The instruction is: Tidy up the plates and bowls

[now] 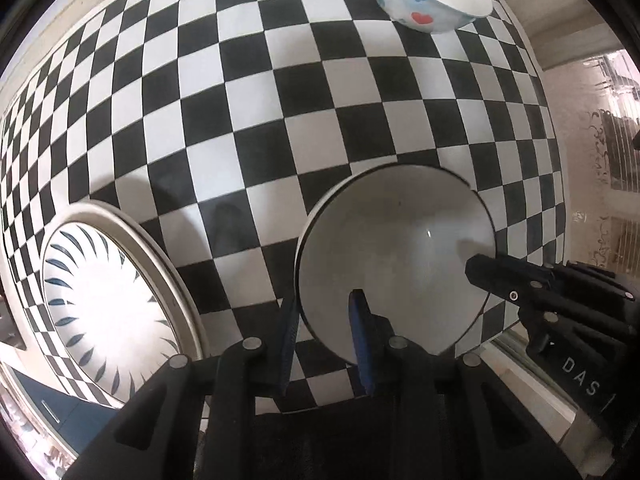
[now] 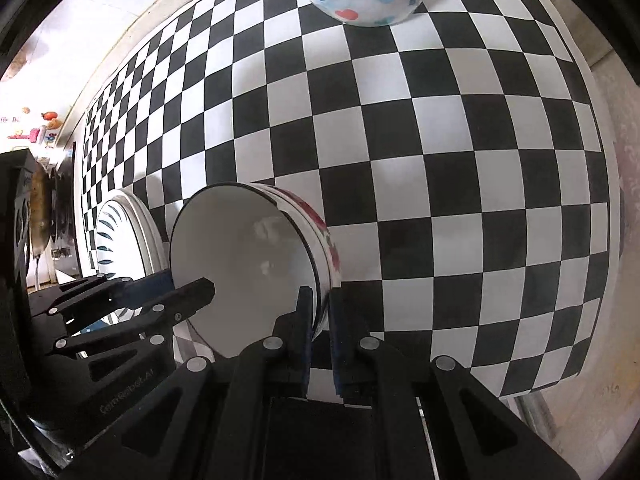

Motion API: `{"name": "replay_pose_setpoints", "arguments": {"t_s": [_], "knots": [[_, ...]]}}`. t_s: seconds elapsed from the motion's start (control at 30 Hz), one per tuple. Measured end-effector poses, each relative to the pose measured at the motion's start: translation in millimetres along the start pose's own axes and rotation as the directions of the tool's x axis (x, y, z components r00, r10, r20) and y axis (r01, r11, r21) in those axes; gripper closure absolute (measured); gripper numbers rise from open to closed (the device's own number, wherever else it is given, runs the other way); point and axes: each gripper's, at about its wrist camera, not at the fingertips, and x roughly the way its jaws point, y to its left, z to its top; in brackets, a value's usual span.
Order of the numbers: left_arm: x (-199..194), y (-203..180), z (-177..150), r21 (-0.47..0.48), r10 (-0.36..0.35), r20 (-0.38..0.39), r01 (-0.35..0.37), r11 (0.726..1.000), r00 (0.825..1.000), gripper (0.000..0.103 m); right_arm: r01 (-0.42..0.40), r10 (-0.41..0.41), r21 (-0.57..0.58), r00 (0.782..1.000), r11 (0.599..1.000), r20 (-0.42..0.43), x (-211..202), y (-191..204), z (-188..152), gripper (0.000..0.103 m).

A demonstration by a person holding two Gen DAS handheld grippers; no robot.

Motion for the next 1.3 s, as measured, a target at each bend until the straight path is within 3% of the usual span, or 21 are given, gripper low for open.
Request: {"name": "replay_pose_setpoints", "arguments": {"t_s": [0.33, 0.57, 0.73, 0.83, 0.9, 0.97, 1.1, 1.3], "knots": [[-9.0, -3.4, -16.6, 0.021, 0.024, 0.021, -0.025, 0.999, 0.999, 0.080, -0.006, 0.006, 0.003, 1.000, 1.000, 0.003, -1.2, 1.9, -2.5, 0.093], [-50.2, -10.6, -14.2, 0.049, 0.065, 0.140, -0.072, 0.996, 0.988, 0.080, -0.036, 0.036, 0.009, 0.999, 0.999, 0.004, -13.9, -1.3, -4.8, 0.093], [-82.8, -18.1, 3.9, 0.066, 0.044, 0.226, -0.060, 0.996, 0.973, 0.080, -0.040, 0.040, 0.003, 0.999, 0.999, 0.035, -37.6, -7.2, 4.6, 0.091], [-96.9, -21.0, 22.7, 0.076, 0.029, 0.267, -0.051, 0.996, 0.963, 0.079, -0.079, 0.076, 0.030, 0.994, 0.996, 0.076, -56.2, -22.5, 21.2, 0.071], [-103.9, -23.2, 43.5, 0.074, 0.013, 0.281, -0.035, 0.997, 0.960, 0.079, -0.088, 0.083, 0.045, 0.990, 0.995, 0.116, -67.3, -32.6, 34.1, 0.035], [-107.4, -21.4, 64.5, 0.067, -0.013, 0.295, -0.007, 0.998, 0.955, 0.074, -0.096, 0.088, 0.048, 0.985, 0.994, 0.150, -76.1, -42.2, 51.6, 0.023], [-104.2, -12.7, 116.2, 0.031, -0.002, 0.308, -0.008, 0.999, 0.951, 0.073, -0.097, 0.074, 0.103, 0.976, 0.990, 0.203, -84.3, -65.1, 86.5, 0.023], [-77.5, -7.6, 183.0, 0.015, -0.060, 0.217, 0.058, 0.998, 0.974, 0.073, -0.116, 0.067, 0.179, 0.963, 0.977, 0.260, -86.2, -93.3, 138.8, 0.023]]}}
